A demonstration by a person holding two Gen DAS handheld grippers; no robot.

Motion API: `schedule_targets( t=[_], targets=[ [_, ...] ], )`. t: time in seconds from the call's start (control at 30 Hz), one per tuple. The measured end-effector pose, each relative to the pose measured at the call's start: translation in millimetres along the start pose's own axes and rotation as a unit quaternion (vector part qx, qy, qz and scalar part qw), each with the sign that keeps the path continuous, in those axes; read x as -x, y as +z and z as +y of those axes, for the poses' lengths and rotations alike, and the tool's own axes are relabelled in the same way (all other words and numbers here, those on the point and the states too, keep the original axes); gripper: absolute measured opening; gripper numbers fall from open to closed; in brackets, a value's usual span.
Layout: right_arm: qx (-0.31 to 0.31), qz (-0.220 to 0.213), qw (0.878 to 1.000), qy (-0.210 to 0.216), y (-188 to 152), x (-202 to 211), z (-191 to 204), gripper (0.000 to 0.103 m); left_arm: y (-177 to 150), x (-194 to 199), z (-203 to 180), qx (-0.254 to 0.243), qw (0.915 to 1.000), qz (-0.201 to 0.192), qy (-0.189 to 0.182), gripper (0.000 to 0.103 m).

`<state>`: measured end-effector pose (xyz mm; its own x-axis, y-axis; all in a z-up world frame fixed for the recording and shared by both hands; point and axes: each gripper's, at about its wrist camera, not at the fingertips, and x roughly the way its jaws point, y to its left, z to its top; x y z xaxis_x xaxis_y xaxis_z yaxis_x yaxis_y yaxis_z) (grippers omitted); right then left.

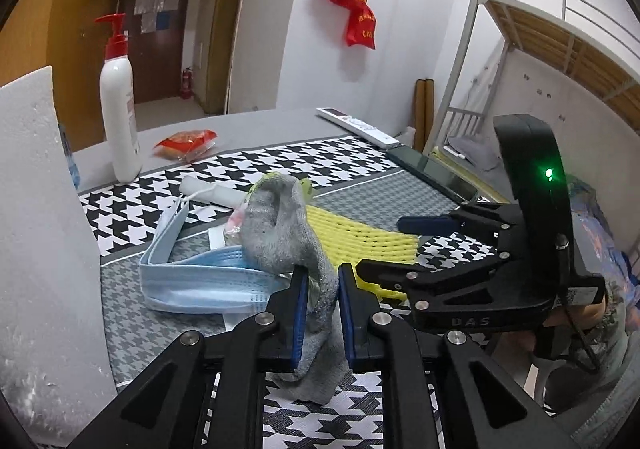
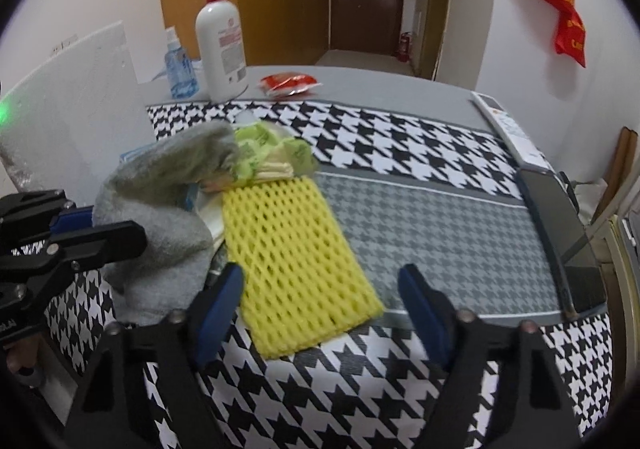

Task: Organize soft objects
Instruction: 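Close the left gripper on the grey sock while the right gripper grasps the yellow net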

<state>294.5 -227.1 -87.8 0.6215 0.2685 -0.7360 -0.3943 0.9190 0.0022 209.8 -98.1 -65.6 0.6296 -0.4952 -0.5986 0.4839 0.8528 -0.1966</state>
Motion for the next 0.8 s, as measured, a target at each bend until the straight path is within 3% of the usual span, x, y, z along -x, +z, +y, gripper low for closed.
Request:
schedule_targets(
  t=[0.13,0.23,0.3,0.37,0.43,0.5,0.57,0.77,0.8],
  targets=[
    [0.017,0.009,1.0,-0.002,0,-4,6,0.06,-1,-2,2,0.003,1.0,0.004,0.001,0.016],
    [0.031,0.01,0.999,-0.001,0,-2,10,0.046,-1,-3,1,0.0,1.0,0.005,-0.002,0.017],
    [0.036,0.009,0.999,-0.005,-2,2,12,0.025,0,-3,1,-0.001,1.0,0.005,-0.004,0.017],
    [0.028,0.014,0.999,-0.009,-4,7,9,0.013,0,-4,2,-0.001,1.0,0.005,-0.003,0.017],
    [0.018,0.016,1.0,-0.011,-8,13,4,0.013,0,-4,0,-0.005,1.0,0.007,-0.004,0.022],
    [0.005,0.019,1.0,-0.012,-16,21,-1,0.012,0,-2,-3,-0.01,0.9999,0.003,-0.003,0.037],
    [-0.009,0.021,1.0,-0.019,-24,28,-6,0.012,-1,0,-5,-0.014,0.9999,-0.002,-0.006,0.058],
    [-0.036,0.017,0.999,-0.037,-41,50,-19,0.013,1,-3,-4,-0.011,0.9999,0.0,0.011,0.06],
    [-0.037,0.018,0.999,-0.035,-42,50,-19,0.018,1,-5,-4,-0.012,0.9998,0.001,0.018,0.06]
  ],
)
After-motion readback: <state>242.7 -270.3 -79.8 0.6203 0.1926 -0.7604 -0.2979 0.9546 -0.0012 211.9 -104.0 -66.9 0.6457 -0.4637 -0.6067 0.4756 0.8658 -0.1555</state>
